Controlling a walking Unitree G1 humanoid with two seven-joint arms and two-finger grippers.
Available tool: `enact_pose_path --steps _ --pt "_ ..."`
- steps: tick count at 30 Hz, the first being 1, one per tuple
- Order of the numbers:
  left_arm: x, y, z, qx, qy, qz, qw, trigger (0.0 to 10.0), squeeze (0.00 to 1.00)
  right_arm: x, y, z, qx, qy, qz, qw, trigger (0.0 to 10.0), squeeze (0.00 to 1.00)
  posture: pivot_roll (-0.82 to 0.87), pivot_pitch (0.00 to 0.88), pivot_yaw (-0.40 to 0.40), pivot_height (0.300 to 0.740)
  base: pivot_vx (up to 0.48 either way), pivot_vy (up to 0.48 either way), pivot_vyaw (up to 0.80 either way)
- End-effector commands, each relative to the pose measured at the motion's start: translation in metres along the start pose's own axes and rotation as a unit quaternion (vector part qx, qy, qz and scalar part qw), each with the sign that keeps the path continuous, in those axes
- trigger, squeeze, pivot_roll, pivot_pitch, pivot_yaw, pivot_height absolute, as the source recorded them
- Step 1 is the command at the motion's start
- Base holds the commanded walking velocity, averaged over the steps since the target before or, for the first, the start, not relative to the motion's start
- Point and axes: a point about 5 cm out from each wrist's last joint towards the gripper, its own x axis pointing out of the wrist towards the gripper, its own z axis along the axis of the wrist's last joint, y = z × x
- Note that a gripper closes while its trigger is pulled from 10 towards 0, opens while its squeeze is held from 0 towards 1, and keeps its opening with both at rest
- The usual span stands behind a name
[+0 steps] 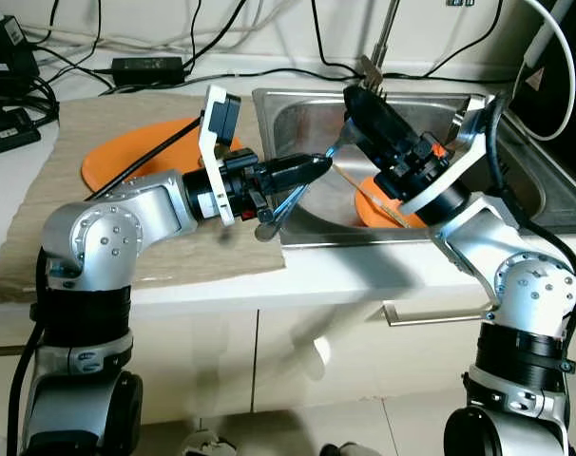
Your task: Kitchen organization
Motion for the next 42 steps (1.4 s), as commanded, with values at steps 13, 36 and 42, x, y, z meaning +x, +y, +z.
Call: enact_pose_path --steps 13,36,42 --pt "0.0001 -0.0031 0.0034 0.002 0.002 -0.006 1.000 0.0 0.00 -0.0053 0.0039 -0.0020 0.008 0.016 0.006 1.000 0.0 0.00 0.03 0.046 -0.057 0.740 0.000 0.000 0.00" --pt "0.0046 -0.0020 -0.0002 -0.013 0.008 -0.013 1.000 0.0 0.00 -0.0067 0.0063 -0.0007 0.012 0.002 0.018 1.000 0.0 0.00 0.04 0.022 -0.044 0.740 0.000 0.000 0.00" --pt "0.0042 -0.0005 0.0021 -0.013 0.002 -0.007 1.000 0.0 0.00 -0.0061 0.0062 -0.0001 0.012 0.002 0.019 1.000 0.0 0.00 0.04 0.022 -0.049 0.740 0.000 0.000 0.00"
